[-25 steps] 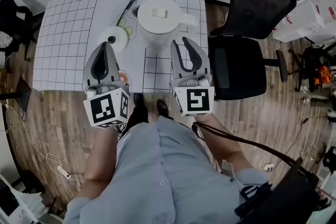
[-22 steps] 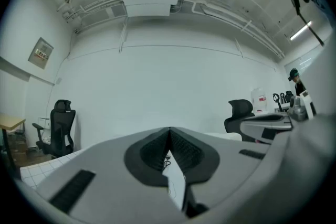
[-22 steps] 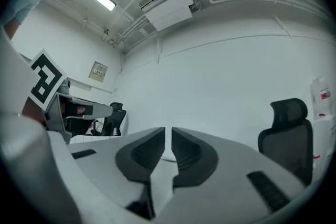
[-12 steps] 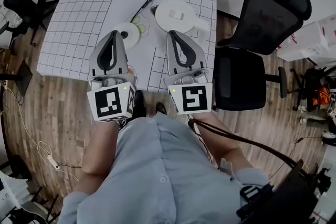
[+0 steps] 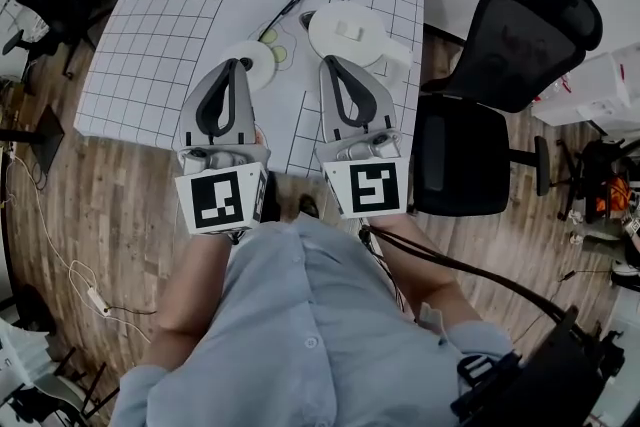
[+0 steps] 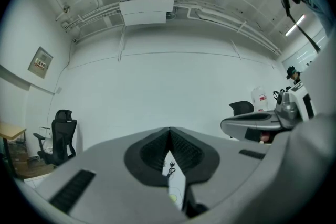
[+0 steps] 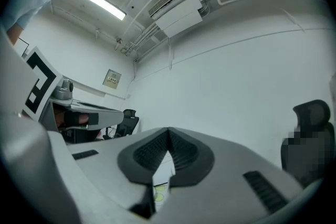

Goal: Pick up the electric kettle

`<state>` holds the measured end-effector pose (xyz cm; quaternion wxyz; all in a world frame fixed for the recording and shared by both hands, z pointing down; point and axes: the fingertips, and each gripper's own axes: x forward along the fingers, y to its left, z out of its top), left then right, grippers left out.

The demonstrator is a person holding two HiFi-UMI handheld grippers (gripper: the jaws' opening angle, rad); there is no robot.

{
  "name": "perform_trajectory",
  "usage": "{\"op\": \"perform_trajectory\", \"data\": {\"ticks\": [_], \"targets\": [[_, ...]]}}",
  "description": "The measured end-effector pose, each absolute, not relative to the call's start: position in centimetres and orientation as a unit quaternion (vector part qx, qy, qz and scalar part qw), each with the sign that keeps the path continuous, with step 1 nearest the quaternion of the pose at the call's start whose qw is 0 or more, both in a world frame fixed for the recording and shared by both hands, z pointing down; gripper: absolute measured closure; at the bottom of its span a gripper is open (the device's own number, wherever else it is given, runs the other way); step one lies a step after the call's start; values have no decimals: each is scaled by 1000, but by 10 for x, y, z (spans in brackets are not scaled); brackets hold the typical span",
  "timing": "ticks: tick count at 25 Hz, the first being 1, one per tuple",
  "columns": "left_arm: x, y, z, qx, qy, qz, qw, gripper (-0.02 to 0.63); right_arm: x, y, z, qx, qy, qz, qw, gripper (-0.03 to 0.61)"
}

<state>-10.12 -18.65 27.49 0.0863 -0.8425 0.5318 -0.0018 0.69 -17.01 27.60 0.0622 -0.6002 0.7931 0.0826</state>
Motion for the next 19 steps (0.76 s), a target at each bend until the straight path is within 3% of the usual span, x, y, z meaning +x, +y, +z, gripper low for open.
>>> {"op": "perform_trajectory", "data": {"ticks": [19], "targets": [[-102, -185, 273, -847, 524, 0, 91, 615, 8, -168, 275, -608, 787, 86, 60, 578]]}}
